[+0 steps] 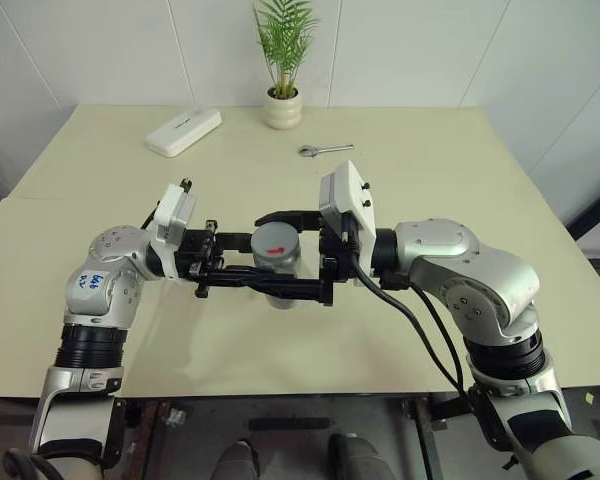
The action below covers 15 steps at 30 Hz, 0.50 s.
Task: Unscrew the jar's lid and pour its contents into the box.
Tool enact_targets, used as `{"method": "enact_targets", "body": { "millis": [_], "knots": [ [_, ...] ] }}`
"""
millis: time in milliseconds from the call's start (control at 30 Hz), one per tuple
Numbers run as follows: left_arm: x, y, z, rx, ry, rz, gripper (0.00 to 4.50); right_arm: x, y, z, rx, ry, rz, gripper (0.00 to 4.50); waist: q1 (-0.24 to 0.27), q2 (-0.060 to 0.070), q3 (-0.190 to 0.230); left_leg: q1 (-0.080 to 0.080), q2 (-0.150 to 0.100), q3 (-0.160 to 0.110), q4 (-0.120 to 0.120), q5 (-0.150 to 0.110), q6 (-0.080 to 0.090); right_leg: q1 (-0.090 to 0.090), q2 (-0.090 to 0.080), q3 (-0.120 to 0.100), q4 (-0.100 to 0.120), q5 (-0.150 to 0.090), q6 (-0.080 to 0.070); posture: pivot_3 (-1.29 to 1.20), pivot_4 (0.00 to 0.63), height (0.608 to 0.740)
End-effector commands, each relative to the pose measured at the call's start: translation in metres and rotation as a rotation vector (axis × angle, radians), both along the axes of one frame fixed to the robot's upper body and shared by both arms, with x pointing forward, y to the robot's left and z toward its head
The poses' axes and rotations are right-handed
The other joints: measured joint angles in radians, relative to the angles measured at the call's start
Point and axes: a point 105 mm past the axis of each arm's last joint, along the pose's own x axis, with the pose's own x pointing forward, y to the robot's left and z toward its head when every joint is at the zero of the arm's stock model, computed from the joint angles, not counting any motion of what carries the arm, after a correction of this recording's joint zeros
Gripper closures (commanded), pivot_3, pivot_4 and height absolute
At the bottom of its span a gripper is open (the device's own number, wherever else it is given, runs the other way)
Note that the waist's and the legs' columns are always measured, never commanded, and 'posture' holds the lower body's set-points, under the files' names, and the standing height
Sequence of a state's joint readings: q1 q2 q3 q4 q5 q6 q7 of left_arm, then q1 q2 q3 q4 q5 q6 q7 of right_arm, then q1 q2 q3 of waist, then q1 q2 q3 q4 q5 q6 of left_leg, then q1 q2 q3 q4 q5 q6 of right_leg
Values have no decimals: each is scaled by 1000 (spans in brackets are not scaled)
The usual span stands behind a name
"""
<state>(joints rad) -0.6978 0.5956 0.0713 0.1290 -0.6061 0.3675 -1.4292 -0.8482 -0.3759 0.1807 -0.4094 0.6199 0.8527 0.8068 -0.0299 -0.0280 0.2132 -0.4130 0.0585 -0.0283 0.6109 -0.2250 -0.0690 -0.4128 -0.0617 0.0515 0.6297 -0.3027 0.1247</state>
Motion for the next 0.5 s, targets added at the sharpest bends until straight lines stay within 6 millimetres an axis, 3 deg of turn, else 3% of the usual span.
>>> {"method": "enact_targets", "body": {
  "millis": [33,500],
  "knots": [
    [1,2,12,11,-57,22,2556,-7,2,15,31,-70,30,0,0,0,0,0,0,0,0,0,0,0,0,0,0,0,0,0,150,740],
    [1,0,10,42,-91,-4,2556,9,2,19,42,-81,-35,0,0,0,0,0,0,1,0,0,0,0,0,1,0,0,0,0,150,740]
  ]
}}
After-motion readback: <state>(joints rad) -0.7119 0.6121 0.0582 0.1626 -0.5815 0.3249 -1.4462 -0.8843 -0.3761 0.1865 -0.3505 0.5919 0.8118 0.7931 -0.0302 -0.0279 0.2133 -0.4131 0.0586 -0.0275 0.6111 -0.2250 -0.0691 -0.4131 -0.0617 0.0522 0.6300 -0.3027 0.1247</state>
